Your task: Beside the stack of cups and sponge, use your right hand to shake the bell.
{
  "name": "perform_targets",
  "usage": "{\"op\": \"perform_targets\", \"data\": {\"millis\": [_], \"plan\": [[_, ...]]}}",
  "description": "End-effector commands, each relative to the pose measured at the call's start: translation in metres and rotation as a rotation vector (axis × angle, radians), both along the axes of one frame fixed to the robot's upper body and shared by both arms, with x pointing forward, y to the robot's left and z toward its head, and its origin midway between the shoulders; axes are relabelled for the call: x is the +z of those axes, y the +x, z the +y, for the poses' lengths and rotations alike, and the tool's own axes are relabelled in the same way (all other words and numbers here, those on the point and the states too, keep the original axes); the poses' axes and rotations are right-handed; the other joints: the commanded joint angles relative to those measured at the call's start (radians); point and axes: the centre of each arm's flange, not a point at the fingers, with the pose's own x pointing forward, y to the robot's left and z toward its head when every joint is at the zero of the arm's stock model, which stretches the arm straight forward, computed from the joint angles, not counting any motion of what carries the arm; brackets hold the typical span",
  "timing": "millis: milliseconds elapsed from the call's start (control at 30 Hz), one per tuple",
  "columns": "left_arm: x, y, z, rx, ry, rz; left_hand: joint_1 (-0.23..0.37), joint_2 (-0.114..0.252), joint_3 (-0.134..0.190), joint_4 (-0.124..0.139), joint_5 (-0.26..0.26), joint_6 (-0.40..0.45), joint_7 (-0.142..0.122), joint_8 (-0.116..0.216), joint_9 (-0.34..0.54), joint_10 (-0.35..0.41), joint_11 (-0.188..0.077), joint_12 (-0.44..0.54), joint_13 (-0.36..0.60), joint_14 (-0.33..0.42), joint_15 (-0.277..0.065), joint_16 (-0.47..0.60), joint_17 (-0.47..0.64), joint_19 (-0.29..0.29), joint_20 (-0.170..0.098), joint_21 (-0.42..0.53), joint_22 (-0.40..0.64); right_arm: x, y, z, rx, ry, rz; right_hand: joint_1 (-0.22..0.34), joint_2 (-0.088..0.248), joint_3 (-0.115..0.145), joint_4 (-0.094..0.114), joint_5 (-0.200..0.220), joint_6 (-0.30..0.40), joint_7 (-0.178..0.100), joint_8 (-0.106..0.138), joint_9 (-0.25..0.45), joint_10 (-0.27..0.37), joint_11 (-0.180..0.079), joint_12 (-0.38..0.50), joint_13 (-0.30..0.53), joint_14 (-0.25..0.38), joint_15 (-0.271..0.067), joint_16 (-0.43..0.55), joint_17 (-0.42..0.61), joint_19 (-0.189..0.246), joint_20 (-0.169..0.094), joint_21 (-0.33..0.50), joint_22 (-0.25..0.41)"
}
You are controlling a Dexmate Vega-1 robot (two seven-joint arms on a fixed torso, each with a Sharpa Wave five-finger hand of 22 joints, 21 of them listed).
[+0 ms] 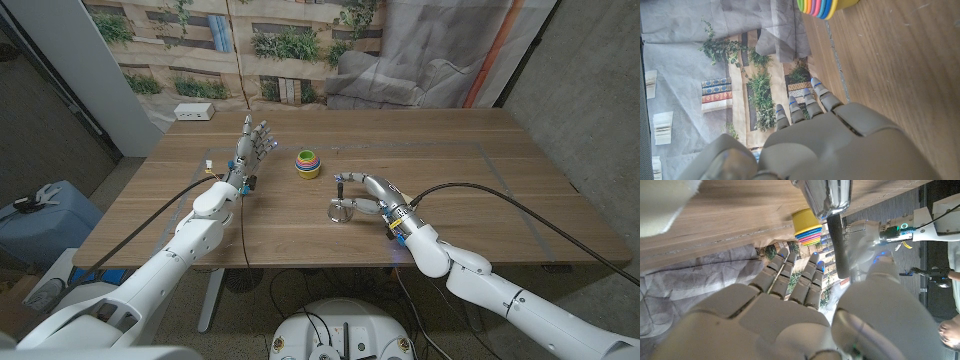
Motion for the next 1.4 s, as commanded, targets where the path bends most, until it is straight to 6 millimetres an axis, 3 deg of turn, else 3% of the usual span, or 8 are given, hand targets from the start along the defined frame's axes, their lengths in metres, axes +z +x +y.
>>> {"op": "perform_targets", "data": {"millis": [33,167,500,633,833,1000,1400], "plan": [[0.0,0.0,0.0,0.0,0.0,-0.001,0.002,0.009,0.001,0.007,0.007,0.002,-0.008,0.006,0.005,0.003,-0.006,0.006,0.005,0.011,-0.097,0.006,0.005,0.008,0.001,0.007,0.006,0.002,0.003,-0.002,0.028,-0.018,0.03,-0.023,0.005,-0.007,0.005,0.013,-0.049,0.02,-0.012,0.003,-0.057,0.018,-0.006,-0.002,-0.033,-0.059,-0.016,-0.005,-0.019,0.007,-0.004,0.001],[0.0,0.0,0.0,0.0,0.0,-0.001,0.002,0.009,0.001,0.007,0.007,0.002,-0.008,0.006,0.005,0.003,-0.009,0.006,0.005,0.011,-0.096,0.006,0.005,0.007,0.001,0.007,0.006,0.005,0.001,-0.003,0.05,0.029,0.07,-0.055,0.011,-0.014,0.018,0.013,-0.076,0.042,-0.012,0.004,-0.093,0.038,-0.001,-0.004,-0.049,-0.046,-0.025,-0.009,-0.032,0.013,-0.004,0.001],[0.0,0.0,0.0,0.0,0.0,-0.001,0.002,0.009,0.001,0.007,0.007,0.002,-0.008,0.006,0.005,0.004,-0.007,0.006,0.005,0.011,-0.096,0.006,0.005,0.007,0.001,0.007,0.006,0.012,-0.01,-0.002,0.126,0.114,0.113,-0.115,0.026,-0.027,0.046,0.01,-0.076,0.053,-0.004,0.004,-0.113,0.066,0.006,-0.006,-0.068,-0.027,-0.034,-0.011,-0.058,0.024,-0.007,0.002],[0.0,0.0,0.0,0.0,0.0,-0.001,0.002,0.009,0.001,0.007,0.007,0.002,-0.008,0.006,0.005,0.003,-0.006,0.006,0.005,0.011,-0.097,0.006,0.005,0.008,0.001,0.007,0.006,0.015,-0.011,-0.005,0.128,0.173,0.129,-0.148,0.034,-0.034,0.061,0.007,-0.078,0.052,-0.004,0.002,-0.104,0.088,0.014,-0.007,-0.066,-0.013,-0.033,-0.012,-0.059,0.029,-0.003,0.002],[0.0,0.0,0.0,0.0,0.0,-0.001,0.002,0.009,0.001,0.007,0.007,0.002,-0.008,0.006,0.005,0.003,-0.006,0.006,0.005,0.011,-0.097,0.005,0.005,0.008,0.001,0.007,0.006,0.024,-0.008,-0.011,0.132,0.231,0.162,-0.182,0.044,-0.041,0.076,0.002,-0.117,0.052,-0.016,-0.002,-0.131,0.1,0.008,-0.009,-0.084,-0.001,-0.04,-0.012,-0.06,0.03,-0.001,0.001],[0.0,0.0,0.0,0.0,0.0,-0.001,0.002,0.009,0.001,0.007,0.007,0.002,-0.008,0.006,0.005,0.003,-0.006,0.006,0.005,0.01,-0.096,0.005,0.005,0.008,0.001,0.007,0.006,0.035,-0.004,-0.015,0.157,0.294,0.199,-0.213,0.055,-0.047,0.088,-0.004,-0.163,0.059,-0.024,-0.006,-0.174,0.109,0.003,-0.011,-0.115,0.015,-0.052,-0.015,-0.094,0.034,-0.009,0.001],[0.0,0.0,0.0,0.0,0.0,-0.001,0.002,0.009,0.001,0.007,0.007,0.002,-0.008,0.006,0.005,0.003,-0.006,0.006,0.005,0.011,-0.096,0.006,0.005,0.007,0.001,0.007,0.006,0.054,0.009,-0.029,0.156,0.384,0.212,-0.256,0.078,-0.052,0.106,-0.011,-0.216,0.065,-0.026,-0.011,-0.241,0.121,-0.002,-0.016,-0.147,0.021,-0.06,-0.016,-0.115,0.029,-0.007,0.0]]}}
